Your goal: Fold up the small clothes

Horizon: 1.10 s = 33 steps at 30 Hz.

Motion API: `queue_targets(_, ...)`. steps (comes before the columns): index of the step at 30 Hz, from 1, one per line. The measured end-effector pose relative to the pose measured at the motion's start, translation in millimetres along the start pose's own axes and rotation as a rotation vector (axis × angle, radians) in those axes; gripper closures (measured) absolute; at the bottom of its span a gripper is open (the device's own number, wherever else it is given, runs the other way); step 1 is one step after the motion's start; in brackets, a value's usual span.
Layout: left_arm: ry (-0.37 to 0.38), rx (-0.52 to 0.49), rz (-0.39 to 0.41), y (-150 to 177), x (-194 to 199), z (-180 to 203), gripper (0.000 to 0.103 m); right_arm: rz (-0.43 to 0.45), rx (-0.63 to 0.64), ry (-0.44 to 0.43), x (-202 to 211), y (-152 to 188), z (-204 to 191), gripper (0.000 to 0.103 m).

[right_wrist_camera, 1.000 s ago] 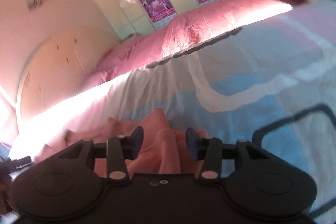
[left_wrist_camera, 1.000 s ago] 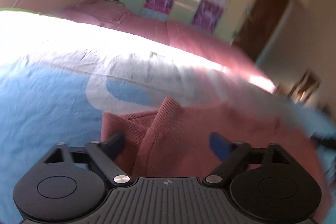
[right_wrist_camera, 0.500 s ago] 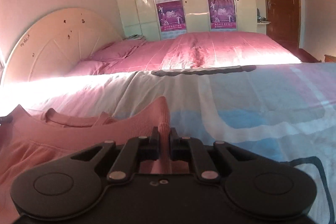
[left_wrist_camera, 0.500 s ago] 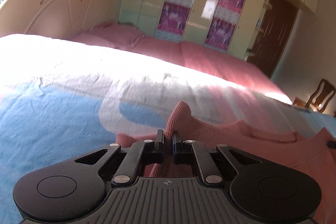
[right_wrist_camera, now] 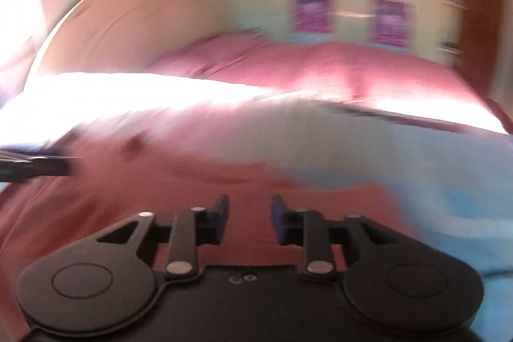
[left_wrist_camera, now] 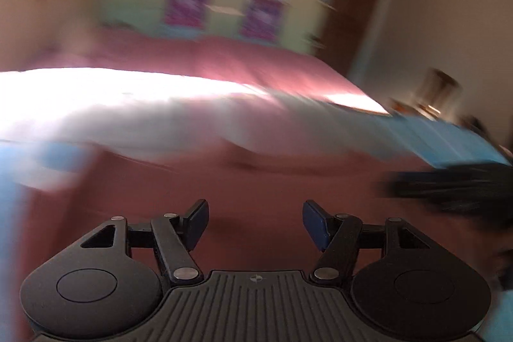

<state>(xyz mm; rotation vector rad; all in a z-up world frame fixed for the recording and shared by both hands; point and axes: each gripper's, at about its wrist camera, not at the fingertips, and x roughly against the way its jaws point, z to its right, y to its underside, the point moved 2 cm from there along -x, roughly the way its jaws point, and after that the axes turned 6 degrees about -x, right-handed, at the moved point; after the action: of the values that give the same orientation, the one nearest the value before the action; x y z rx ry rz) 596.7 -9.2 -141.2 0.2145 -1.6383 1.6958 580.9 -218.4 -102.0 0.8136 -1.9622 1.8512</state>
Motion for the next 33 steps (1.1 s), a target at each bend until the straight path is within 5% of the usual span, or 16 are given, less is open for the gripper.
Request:
queue_targets(2,0.033,-0.029,-0.013,5.7,-4.8,18.0,0.039,-0.034,0.057,-0.066,-15.5,8.0,-29.4,0.077)
queue_targets(5,-0.031,-0.027,-0.002,6.7,-11.7,10.3,0.039,-0.021,0.132,-0.049,-20.0,12.5,-39.9,0.076)
queue_targets(8,-0.053,0.034,0.007,-0.3,-19.6,-5.6,0.039,0.004,0.035,0.118,-31.3,6.9,-3.6,0.076)
queue_targets(12,-0.056,0.006,0.021,-2.6,6.7,6.8,0.039,0.009,-0.018,0.132,-10.7,-0.2,7.3,0.070)
queue_targets(14,-0.046,-0.016,0.018,4.9,21.6,12.8,0.039,0.042,-0.026,0.056,9.9,1.2,-1.7,0.069)
queue_targets(19,-0.072,-0.036,-0.013,16.2,10.9,17.4,0.035,-0.066,0.021,-0.036,4.9,27.7,-40.3,0.069)
queue_targets(27,-0.126,0.017,0.007,24.7,27.7,-17.4,0.035,-0.001,-0.058,0.210,17.5,35.5,9.3,0.074)
queue_targets(29,-0.077,0.007,0.017,28.9,39.6,-1.0,0.035,-0.002,-0.069,0.210,35.0,34.2,8.4,0.062)
queue_targets(33,-0.023,-0.018,-0.006,50.4,45.8,41.3,0.034,0.038,0.010,0.071,72.7,52.7,-35.9,0.062)
